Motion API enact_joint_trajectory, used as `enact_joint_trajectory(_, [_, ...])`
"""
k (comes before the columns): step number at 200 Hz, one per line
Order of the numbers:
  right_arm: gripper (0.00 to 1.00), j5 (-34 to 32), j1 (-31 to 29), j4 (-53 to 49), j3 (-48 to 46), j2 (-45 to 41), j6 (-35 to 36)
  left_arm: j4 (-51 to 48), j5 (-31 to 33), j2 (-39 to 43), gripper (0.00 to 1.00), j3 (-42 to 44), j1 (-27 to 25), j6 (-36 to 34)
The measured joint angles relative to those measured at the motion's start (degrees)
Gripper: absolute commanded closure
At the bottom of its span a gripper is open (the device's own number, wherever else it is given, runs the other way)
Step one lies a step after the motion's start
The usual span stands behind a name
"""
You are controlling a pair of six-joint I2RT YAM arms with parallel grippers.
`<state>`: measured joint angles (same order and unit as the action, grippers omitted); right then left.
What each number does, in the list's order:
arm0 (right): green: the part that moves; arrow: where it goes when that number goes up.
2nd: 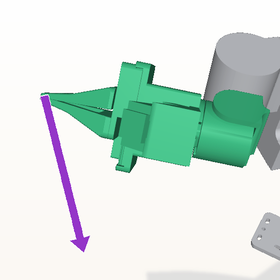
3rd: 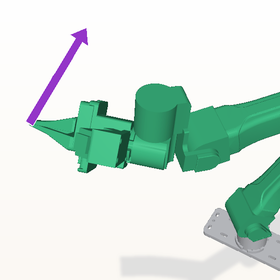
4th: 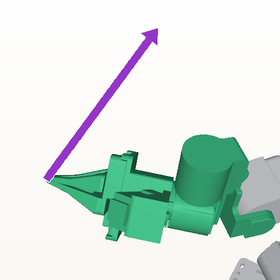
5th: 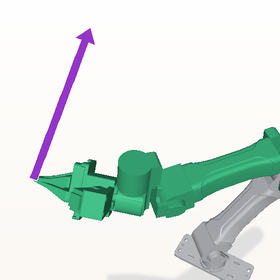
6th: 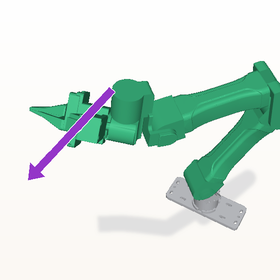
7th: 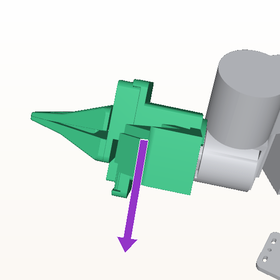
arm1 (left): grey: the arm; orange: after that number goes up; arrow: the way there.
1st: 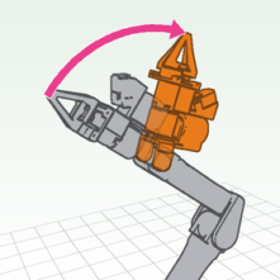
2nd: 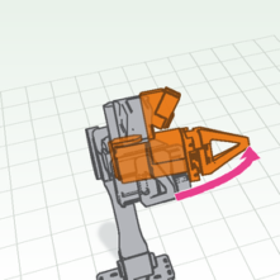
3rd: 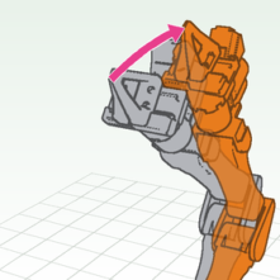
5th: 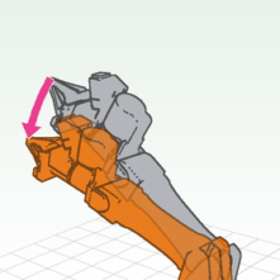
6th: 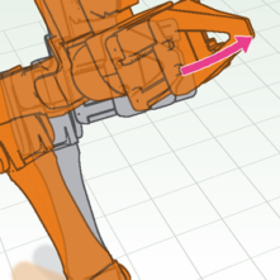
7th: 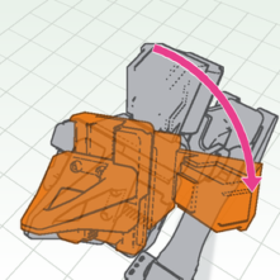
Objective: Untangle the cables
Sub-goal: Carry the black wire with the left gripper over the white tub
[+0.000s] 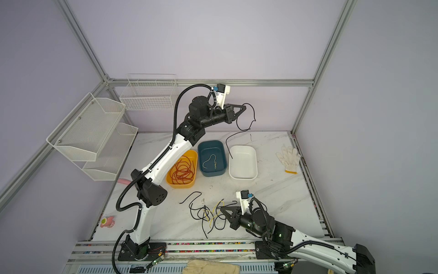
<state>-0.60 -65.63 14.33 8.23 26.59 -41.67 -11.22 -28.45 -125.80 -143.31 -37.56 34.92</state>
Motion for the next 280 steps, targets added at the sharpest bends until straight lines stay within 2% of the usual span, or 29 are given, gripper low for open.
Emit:
enact_joint_trajectory(168, [1.00,1.9,0.0,0.0,0.0,-1.2,0.3,-0.2,1.3,-2.8,1.00,10.9,-1.0,-4.4])
enact_joint_trajectory(232, [1.00,3.3,0.0,-0.5,0.0,-2.1,1.1,-2.4,5.3,-3.3,1.00,16.5,-2.2,-7.2])
enact_joint_trajectory(280, [1.00,4.1,0.0,-1.7,1.6,-3.1,2.1,-5.8,10.6,-4.0,1.00,18.9,-3.8,-9.0])
